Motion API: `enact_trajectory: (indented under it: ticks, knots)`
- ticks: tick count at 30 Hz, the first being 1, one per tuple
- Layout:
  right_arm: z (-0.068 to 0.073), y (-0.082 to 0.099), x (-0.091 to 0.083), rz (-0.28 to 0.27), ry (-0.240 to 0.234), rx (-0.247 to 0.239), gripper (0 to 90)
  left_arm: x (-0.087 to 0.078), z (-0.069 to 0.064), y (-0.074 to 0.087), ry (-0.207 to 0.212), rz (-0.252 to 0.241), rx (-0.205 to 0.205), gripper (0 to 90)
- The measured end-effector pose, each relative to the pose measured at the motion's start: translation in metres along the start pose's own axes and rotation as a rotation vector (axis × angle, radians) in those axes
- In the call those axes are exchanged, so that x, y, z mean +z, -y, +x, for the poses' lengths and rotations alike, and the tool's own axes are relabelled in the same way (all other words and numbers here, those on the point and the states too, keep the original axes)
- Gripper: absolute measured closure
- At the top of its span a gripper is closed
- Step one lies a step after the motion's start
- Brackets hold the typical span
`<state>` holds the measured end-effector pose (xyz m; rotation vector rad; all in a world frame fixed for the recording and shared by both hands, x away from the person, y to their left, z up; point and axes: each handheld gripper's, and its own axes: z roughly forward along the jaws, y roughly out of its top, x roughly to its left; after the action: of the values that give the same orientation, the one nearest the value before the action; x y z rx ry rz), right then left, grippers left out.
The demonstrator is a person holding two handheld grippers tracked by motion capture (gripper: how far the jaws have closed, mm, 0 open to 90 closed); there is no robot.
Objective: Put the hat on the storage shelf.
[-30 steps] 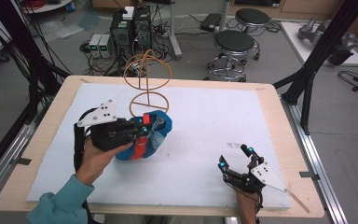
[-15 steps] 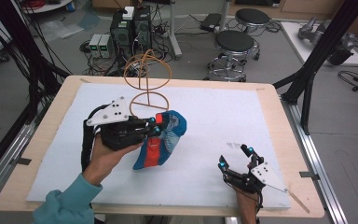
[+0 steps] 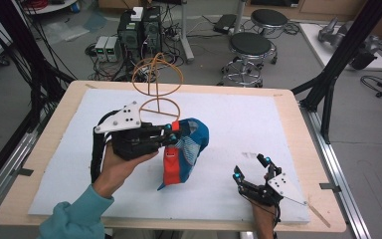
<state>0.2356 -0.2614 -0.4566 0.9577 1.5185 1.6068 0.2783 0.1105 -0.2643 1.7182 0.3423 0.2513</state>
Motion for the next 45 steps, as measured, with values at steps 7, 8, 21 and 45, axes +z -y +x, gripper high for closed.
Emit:
enact_trajectory:
  ticks: [7,8,21,45]
  knots:
    - [0.000,0.000,0.000,0.000,0.000,0.000,11.3,-0.012,0.007,0.005,-0.033,0.006,-0.004,88.2]
    - [0.000,0.000,0.000,0.000,0.000,0.000,11.3,-0.015,0.008,0.006,-0.039,0.008,-0.003,88.2]
    - [0.000,0.000,0.000,0.000,0.002,-0.010,11.3,-0.069,0.045,0.037,-0.208,0.057,-0.059,88.2]
    - [0.000,0.000,0.000,0.001,0.000,-0.012,11.2,-0.090,0.099,0.113,-0.459,0.314,-0.170,88.2]
